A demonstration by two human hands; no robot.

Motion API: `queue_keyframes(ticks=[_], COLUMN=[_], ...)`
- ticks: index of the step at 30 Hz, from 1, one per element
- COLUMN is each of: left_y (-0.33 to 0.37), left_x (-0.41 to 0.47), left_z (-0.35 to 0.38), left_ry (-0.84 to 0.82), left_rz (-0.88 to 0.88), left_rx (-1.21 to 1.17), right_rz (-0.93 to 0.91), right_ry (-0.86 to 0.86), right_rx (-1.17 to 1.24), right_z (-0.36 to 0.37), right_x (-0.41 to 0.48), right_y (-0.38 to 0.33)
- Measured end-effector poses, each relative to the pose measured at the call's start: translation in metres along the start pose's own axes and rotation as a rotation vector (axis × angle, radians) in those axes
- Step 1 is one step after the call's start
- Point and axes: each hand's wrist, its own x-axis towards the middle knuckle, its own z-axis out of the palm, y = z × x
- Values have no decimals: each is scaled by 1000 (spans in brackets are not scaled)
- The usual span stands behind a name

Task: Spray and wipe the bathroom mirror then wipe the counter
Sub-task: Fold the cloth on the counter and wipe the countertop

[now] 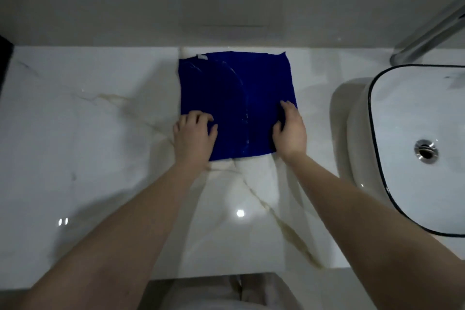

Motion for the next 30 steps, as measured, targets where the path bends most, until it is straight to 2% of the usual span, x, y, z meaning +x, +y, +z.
queue_keyframes(ticks=[3,8,11,14,18,23,27,30], left_y=[-3,-5,-6,-16,-30,-36,-37,-31], left_x=[-48,-63,-67,-76,-79,-98,-145,-180], left_z=[11,13,9,2,-13,-29,-42,-54], left_ry=[-17,-90,-119,-158,-225,-356,-491,-645], left_rz=[107,23,-38,-2,36,-78,-90,-148], left_rx=[147,42,-68,-30,113,188,152,132], right_rz=[31,-70,-73,-86,-70,-23,-6,50], right_ry=[-89,-233,-116,-40,-166,-286,-391,-568], right_rx=[-21,-192,-222,-266,-469,-516,-570,-661], right_z=[-1,-5,-12,-21,-30,-39,-51,-64], right_x=[-37,-62,-68,-65,-52,-82,-128,-159], right_y=[18,39,46,48,49,50,65,76])
